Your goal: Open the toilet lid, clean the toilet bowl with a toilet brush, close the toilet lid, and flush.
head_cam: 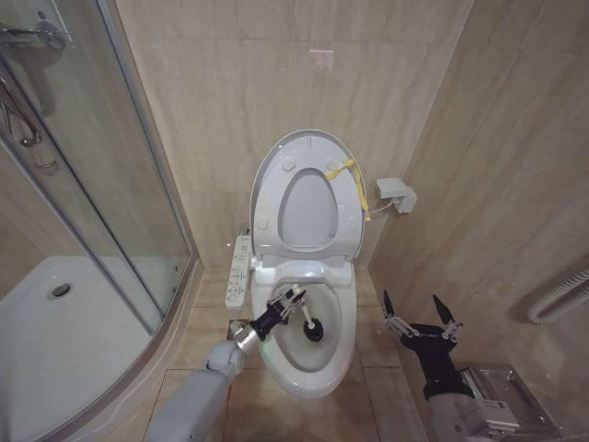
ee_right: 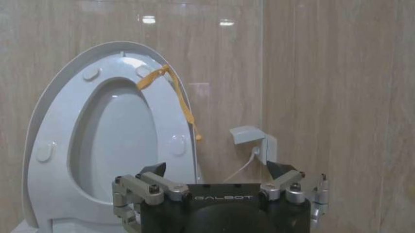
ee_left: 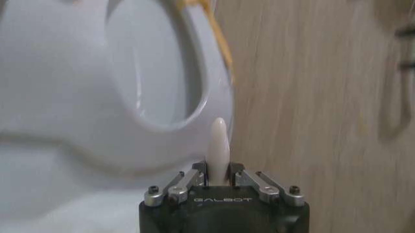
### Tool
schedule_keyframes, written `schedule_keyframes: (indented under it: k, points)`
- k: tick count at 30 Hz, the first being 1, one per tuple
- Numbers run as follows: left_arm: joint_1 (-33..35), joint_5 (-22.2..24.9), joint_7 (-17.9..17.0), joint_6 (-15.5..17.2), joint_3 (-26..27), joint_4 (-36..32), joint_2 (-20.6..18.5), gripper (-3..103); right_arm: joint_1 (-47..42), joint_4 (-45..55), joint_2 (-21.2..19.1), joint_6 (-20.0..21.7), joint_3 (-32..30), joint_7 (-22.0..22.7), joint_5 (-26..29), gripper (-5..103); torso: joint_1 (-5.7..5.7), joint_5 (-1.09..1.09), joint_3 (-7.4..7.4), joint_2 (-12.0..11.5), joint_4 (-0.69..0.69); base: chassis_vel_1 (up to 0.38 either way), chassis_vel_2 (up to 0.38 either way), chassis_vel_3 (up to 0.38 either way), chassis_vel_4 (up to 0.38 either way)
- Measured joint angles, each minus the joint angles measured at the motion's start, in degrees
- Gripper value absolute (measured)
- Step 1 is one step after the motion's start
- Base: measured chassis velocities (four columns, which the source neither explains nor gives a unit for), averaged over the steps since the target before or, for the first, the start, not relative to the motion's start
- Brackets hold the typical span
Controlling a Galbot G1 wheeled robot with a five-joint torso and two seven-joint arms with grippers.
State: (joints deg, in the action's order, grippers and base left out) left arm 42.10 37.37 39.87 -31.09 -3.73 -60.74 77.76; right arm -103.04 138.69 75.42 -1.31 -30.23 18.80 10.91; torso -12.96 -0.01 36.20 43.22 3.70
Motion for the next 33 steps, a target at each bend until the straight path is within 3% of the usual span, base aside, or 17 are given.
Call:
schedule_keyframes:
  k: [8, 15, 21, 28, 31, 33]
  points:
    - [0.43, 1.66, -0.19, 1.07, -1.26, -2.19, 0.24, 22, 0.00, 0.00, 0.00, 0.00, 0.00, 0.00, 0.00, 100, 0.00, 0.01, -0.01, 0.00, -0.04, 0.000, 0.000, 0.000, 0.000]
    - [1.03, -2.50, 2.58, -0.94, 0.99, 2.86, -0.28, 22, 0.00, 0.00, 0.00, 0.00, 0.00, 0.00, 0.00, 100, 0.01, 0.01, -0.02, 0.00, -0.06, 0.000, 0.000, 0.000, 0.000]
    - [-0.17, -12.80, 3.00, -3.97, 3.32, 3.65, -0.49, 22, 0.00, 0.00, 0.00, 0.00, 0.00, 0.00, 0.00, 100, 0.01, 0.02, -0.02, 0.00, -0.02, 0.000, 0.000, 0.000, 0.000]
    - [-0.44, -17.75, 2.18, -4.86, 3.36, 3.66, 0.42, 22, 0.00, 0.00, 0.00, 0.00, 0.00, 0.00, 0.00, 100, 0.00, 0.01, -0.02, 0.00, -0.02, 0.000, 0.000, 0.000, 0.000]
    - [-0.02, -16.42, 2.15, -4.37, 2.86, 3.60, 0.45, 22, 0.00, 0.00, 0.00, 0.00, 0.00, 0.00, 0.00, 100, 0.01, 0.03, -0.02, 0.00, -0.03, 0.000, 0.000, 0.000, 0.000]
    - [1.17, -5.75, 0.67, -1.22, 0.94, 1.85, 0.02, 22, 0.00, 0.00, 0.00, 0.00, 0.00, 0.00, 0.00, 100, 0.00, 0.02, -0.02, 0.00, -0.06, 0.000, 0.000, 0.000, 0.000]
